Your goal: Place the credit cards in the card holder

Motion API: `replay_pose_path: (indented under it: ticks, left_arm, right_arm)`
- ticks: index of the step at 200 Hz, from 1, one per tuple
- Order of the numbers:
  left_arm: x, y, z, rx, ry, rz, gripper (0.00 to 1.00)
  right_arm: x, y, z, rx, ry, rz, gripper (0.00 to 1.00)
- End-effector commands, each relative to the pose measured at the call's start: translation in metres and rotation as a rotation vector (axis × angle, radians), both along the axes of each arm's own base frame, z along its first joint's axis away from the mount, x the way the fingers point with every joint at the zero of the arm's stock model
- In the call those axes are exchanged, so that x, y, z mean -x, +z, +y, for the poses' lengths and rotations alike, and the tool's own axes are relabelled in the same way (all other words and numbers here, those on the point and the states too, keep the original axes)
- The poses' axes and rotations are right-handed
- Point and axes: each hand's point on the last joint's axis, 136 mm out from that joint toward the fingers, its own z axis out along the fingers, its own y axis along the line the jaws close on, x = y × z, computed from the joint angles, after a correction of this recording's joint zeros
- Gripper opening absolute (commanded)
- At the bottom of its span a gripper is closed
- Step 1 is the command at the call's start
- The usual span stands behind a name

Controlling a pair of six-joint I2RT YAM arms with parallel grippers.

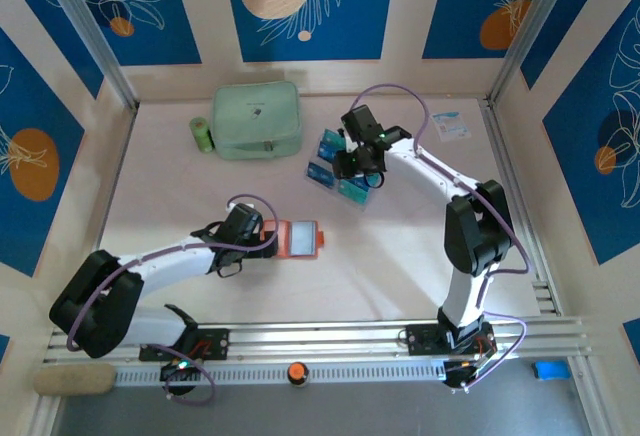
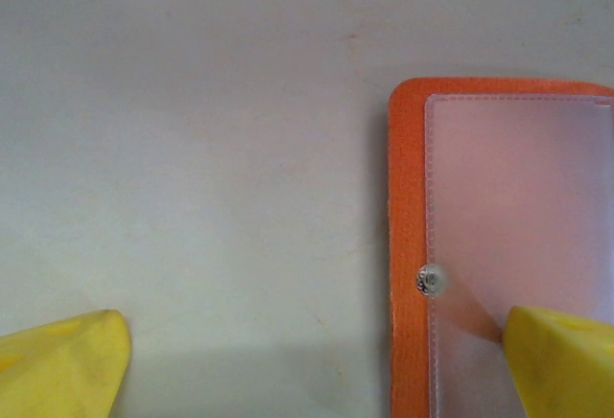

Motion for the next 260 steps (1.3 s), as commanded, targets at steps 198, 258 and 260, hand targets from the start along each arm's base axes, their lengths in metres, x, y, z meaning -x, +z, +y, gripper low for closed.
replay_pose_path:
  ticks: [198,258,260]
  left_arm:
    - [-0.005,-0.001,-0.002,0.003,-0.006,0.002,1.00]
    - [-0.006,-0.001,-0.002,0.005,-0.005,0.001,1.00]
    - [-0.006,-0.001,-0.002,0.004,-0.005,0.001,1.00]
  right_arm:
    - [0.012,-0.071,-0.019,0.358,0.193,0.092,0.34]
    - [0.017,-0.069,-0.017,0.346,0.212,0.098,0.21]
    - [0.017,-0.069,-0.017,0.345,0.213,0.096,0.20]
